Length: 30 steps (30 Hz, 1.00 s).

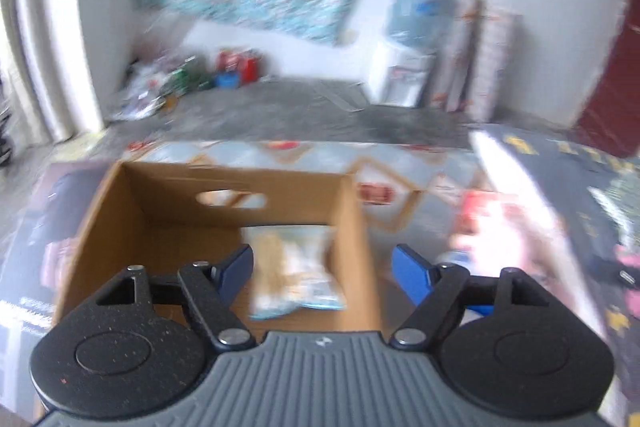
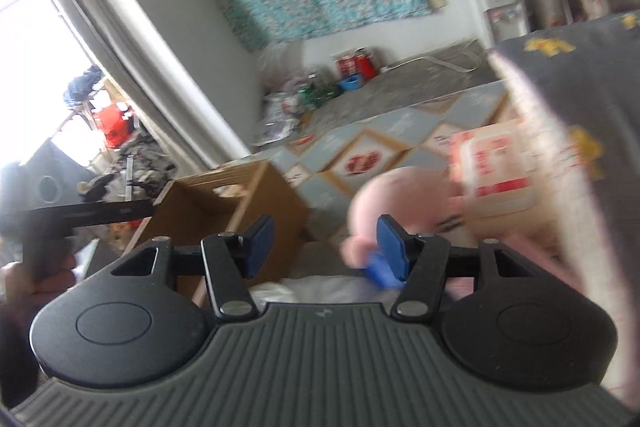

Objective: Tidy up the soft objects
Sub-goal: 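Reach the right tool to the pink knitted cloth and grasp it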

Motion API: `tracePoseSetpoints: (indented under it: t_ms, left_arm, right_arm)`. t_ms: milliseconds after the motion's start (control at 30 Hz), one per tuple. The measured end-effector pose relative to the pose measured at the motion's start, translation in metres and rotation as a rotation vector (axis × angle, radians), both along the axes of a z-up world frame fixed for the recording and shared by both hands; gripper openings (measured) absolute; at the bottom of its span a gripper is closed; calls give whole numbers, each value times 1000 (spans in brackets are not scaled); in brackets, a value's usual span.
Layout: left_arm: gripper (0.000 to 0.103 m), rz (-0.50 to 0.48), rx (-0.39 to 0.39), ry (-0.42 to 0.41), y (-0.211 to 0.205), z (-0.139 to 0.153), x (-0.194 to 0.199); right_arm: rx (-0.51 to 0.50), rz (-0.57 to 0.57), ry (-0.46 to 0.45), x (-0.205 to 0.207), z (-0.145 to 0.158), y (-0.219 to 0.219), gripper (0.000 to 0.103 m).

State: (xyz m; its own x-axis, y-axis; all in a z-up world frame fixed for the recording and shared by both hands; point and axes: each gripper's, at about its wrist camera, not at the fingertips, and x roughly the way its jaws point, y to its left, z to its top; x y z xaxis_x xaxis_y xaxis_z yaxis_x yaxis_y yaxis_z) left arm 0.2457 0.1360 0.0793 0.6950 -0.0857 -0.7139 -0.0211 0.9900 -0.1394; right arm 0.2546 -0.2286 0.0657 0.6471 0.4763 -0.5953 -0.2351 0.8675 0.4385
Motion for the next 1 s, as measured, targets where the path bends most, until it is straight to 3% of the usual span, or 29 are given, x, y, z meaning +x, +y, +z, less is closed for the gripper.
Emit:
tracePoseSetpoints:
  t_ms: [167,333,533,733,1000]
  left_arm:
    - [78,-164,-89,-7,-64,-3,-18]
    - [78,-264,-102,-10,-127,-26,-25]
    - [66,-330,-100,37,-187,-65,-21]
    - [42,-362,-137,163,-232,-101,10]
    - [39,-366,-171,316,-261,-143,46]
  right_arm:
    - [-24,-53,67,-1,-21,-51,58]
    - [-19,-14,92,-7,-41,-68,58]
    - [-12,36,159,11,-65,-78,56]
    - [-14,41,256,47,-98,-96,51]
    - [-88,68,324,89,-128,-95,51]
